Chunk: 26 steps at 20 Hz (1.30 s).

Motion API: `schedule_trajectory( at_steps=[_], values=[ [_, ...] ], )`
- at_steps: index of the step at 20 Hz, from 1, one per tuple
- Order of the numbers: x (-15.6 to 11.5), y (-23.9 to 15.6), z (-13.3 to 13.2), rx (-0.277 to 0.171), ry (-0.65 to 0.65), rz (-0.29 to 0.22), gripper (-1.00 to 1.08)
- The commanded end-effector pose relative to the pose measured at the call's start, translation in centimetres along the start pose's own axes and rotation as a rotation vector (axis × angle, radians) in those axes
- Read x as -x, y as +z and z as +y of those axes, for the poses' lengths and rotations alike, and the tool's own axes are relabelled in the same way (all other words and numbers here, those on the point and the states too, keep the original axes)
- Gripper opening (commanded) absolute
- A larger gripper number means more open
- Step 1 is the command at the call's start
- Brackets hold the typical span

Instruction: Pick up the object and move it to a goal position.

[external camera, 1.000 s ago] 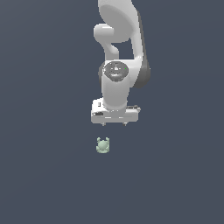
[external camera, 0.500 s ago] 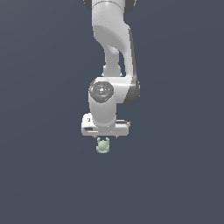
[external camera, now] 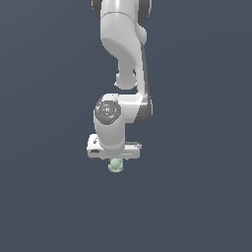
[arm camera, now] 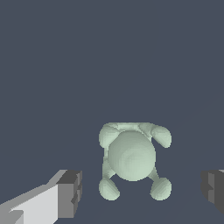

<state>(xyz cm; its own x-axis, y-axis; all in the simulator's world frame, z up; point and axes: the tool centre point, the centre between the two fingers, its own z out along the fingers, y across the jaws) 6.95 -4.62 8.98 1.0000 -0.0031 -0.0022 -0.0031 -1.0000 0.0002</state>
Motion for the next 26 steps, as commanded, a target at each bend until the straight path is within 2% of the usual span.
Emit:
schedule_trajectory(
  at_steps=[1,13,18,19,26],
  values=[
    [0.0,0.0,0.0,0.0,0.0,0.001,1.0],
    [0.0,4.7,0.0,0.0,0.0,0.002,1.0],
    [-0.1,5.0,0.0,0.0,0.0,0.002,1.0],
    [-0.1,5.0,0.0,0.0,0.0,0.002,-1.0],
    [-0.1,5.0,0.0,0.0,0.0,0.002,-1.0]
  ],
)
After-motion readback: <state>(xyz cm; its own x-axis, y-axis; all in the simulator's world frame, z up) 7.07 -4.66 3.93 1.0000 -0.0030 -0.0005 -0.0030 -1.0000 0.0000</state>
